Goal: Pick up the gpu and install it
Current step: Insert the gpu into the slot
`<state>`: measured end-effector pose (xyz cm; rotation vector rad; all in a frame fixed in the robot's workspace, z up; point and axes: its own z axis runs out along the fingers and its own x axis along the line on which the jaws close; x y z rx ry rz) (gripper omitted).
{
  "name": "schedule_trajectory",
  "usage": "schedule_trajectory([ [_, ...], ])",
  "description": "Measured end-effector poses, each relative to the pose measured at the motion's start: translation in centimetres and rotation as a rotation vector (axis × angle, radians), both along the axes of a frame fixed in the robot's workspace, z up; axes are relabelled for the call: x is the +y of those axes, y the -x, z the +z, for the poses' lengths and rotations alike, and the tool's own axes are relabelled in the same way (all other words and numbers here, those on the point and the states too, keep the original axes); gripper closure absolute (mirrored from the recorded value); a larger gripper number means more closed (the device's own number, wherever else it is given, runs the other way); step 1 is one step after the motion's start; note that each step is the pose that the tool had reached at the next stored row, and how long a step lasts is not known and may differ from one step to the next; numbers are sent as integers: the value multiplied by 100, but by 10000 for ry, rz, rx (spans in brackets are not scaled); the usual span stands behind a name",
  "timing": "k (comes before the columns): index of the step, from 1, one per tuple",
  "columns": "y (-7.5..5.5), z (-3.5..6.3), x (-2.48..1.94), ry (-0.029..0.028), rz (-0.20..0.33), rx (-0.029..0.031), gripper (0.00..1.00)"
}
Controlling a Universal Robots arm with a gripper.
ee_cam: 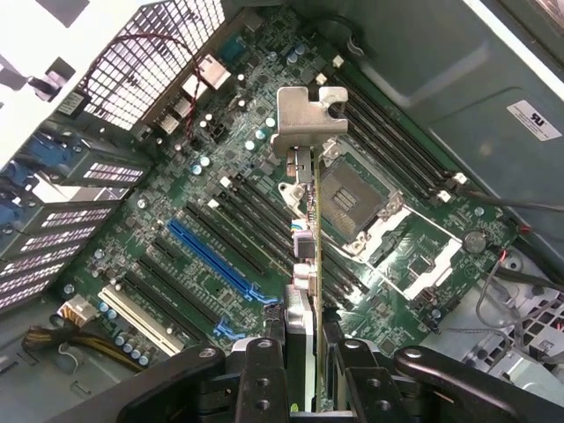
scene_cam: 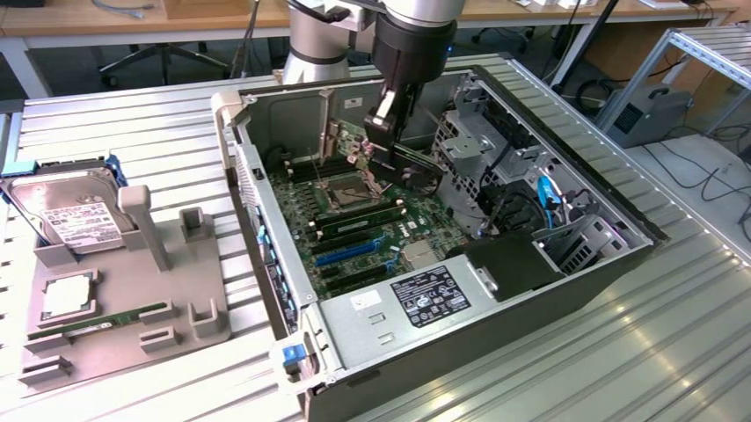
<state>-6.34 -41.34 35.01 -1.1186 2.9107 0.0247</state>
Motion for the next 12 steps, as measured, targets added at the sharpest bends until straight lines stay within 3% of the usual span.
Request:
schedule_trajectory([
  [12, 0, 0, 0, 1, 405, 0, 73],
])
